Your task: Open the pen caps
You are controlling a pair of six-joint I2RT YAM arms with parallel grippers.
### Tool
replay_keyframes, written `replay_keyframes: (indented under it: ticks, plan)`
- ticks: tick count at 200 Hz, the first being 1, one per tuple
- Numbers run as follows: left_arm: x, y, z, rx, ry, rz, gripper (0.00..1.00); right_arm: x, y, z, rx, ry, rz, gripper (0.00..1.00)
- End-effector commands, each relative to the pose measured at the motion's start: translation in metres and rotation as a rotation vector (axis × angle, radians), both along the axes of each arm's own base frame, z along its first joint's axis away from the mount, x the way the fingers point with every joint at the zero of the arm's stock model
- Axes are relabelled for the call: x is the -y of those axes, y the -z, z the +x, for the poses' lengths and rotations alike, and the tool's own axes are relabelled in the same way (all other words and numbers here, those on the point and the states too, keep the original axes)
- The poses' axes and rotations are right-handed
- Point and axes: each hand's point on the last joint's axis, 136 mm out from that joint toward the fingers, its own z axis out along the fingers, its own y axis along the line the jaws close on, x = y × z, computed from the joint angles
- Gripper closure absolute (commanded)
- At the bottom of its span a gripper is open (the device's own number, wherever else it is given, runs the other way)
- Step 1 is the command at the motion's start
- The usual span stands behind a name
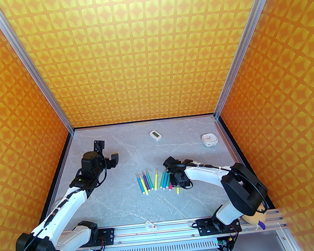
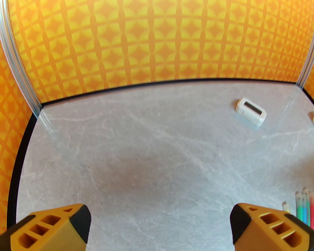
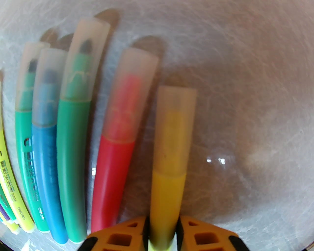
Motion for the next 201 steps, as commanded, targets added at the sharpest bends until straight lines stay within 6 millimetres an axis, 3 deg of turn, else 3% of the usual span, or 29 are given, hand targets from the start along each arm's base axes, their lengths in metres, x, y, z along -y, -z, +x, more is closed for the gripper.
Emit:
replay_keyframes:
  ticks: [1,95,132,162,201]
  plan:
    - [0.002,-0.008,-0.003,0.023,0.011,0.013,0.01,0.011,0.014,-0.006,-0.065,-0.034,-0.044,0.74]
    - [0.005,-0.011,-0.005,0.02,0.027,0.021,0.01,0.013,0.027,-0.005,-0.123,-0.046,-0.03,0.74]
    - [0.008,-0.013,-0.006,0.021,0.038,0.022,0.01,0.017,0.025,-0.002,-0.123,-0.043,-0.026,0.81]
    - [0.015,-0.013,-0.005,0.011,0.063,0.002,0.01,0.014,0.008,0.008,-0.063,-0.076,-0.012,0.89]
    - [0.03,-0.011,-0.002,-0.011,0.107,-0.027,0.01,0.014,-0.029,0.024,0.04,-0.138,-0.021,0.97]
